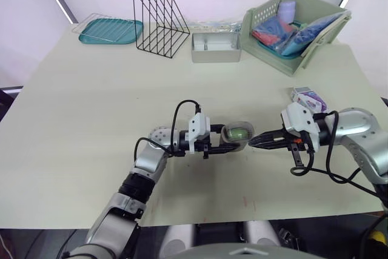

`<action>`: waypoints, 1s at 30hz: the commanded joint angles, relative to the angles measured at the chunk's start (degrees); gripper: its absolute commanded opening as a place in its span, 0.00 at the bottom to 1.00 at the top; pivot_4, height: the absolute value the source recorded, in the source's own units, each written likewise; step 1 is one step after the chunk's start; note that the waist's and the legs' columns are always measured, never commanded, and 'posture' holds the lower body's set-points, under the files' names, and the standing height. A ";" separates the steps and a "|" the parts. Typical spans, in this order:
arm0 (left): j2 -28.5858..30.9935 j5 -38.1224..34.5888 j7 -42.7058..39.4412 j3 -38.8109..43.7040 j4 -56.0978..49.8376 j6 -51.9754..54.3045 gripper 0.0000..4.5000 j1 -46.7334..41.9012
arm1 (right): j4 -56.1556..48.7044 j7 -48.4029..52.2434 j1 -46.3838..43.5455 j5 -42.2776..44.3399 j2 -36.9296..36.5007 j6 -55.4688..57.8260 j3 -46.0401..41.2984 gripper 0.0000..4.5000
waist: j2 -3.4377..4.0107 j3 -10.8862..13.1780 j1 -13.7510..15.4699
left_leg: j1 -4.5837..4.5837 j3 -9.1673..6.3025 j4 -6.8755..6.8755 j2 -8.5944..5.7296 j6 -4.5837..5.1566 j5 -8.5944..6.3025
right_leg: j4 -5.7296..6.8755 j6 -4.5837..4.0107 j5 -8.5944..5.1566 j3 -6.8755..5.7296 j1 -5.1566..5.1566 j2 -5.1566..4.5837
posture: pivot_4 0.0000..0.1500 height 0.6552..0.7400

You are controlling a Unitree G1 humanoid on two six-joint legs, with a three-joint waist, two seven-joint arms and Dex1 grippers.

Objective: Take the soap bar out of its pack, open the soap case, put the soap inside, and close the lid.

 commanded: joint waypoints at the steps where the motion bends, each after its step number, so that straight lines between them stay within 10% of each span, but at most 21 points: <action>1: 0.81 1.42 0.99 0.61 0.39 0.38 0.42 0.79 | -0.78 0.34 -1.07 0.21 0.01 -0.57 -0.86 0.01 | 0.00 0.00 0.00 | 0.00 0.00 0.00 0.00 0.00 0.00 | 0.00 0.00 0.00 0.00 0.00 0.00 | 1.00 1.00; 30: 0.58 1.96 1.26 0.04 0.55 -0.22 0.42 0.89 | 0.09 0.68 -2.45 -0.88 1.08 -1.29 -0.80 0.01 | 0.00 0.00 0.01 | 0.00 0.00 0.00 0.00 0.00 0.00 | 0.01 0.00 0.00 0.00 0.00 0.00 | 1.00 1.00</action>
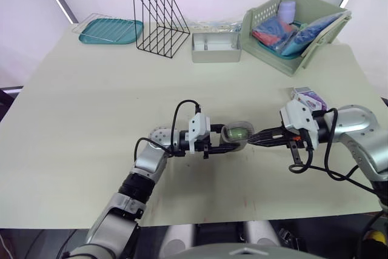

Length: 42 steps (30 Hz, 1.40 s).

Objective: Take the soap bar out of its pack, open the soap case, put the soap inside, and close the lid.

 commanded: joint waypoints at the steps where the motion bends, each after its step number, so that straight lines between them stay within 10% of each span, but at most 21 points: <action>1: 0.60 1.88 0.94 0.09 0.56 0.03 0.42 0.85 | -0.47 0.20 -1.08 -0.03 0.13 -1.29 -0.83 0.01 | 0.00 0.00 0.00 | 0.00 0.00 0.00 0.00 0.00 0.00 | 0.00 0.00 0.00 0.00 0.00 0.00 | 1.00 1.00; 42: 0.41 2.19 0.70 0.00 1.07 -0.47 0.42 0.56 | 8.72 3.58 0.74 -3.20 -3.26 -5.54 -2.43 0.01 | 0.01 0.00 0.00 | 0.01 0.03 0.00 -0.01 0.00 0.00 | 0.01 0.00 0.00 0.01 0.00 0.00 | 1.00 1.00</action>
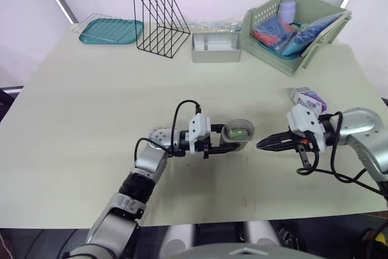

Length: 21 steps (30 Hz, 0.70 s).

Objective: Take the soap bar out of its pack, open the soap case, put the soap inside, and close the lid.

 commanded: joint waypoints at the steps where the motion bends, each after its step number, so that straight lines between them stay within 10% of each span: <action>1: 0.51 1.64 0.67 0.01 0.92 0.36 0.42 0.58 | 1.75 -0.20 -1.43 -1.01 -0.01 -3.07 -2.27 0.01 | 0.00 0.00 0.00 | 0.00 0.00 0.00 0.00 0.00 0.00 | 0.00 0.00 0.00 0.00 0.00 0.00 | 1.00 1.00; 21: 0.32 1.66 0.84 -0.11 0.51 0.65 0.42 0.66 | 1.70 -1.11 -5.01 -1.01 2.59 -4.38 -1.65 0.01 | 0.00 0.00 -0.01 | 0.00 0.00 0.00 0.00 0.00 0.00 | 0.01 0.00 0.00 0.00 0.00 0.00 | 1.00 1.00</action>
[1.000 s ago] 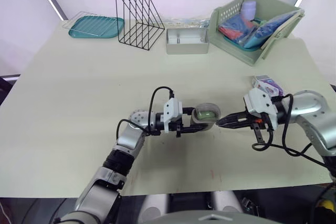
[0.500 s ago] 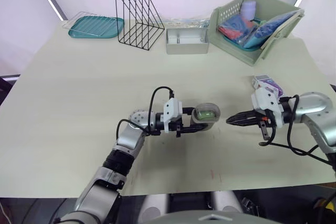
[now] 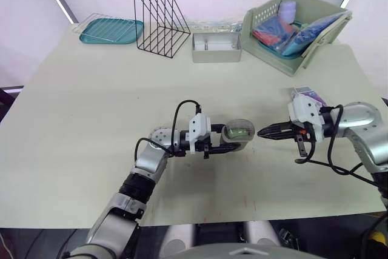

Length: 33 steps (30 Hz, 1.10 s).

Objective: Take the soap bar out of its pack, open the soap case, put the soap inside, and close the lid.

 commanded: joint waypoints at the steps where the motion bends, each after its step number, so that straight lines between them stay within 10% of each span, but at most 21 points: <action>1: 0.45 1.65 0.78 -0.12 0.50 0.58 0.42 0.66 | -1.87 0.02 -1.53 0.71 0.21 -0.56 -1.58 0.01 | 0.00 0.00 0.00 | 0.00 0.00 0.00 0.00 0.00 0.00 | 0.00 0.00 0.00 0.00 0.00 0.00 | 1.00 1.00; 33: 0.45 1.96 0.75 -0.27 0.63 0.28 0.42 0.60 | 0.92 0.93 -3.39 0.30 0.01 -1.04 -2.73 0.01 | 0.00 0.00 -0.01 | 0.00 -0.01 0.00 0.00 0.00 0.00 | 0.00 0.00 0.00 0.00 0.00 0.00 | 1.00 1.00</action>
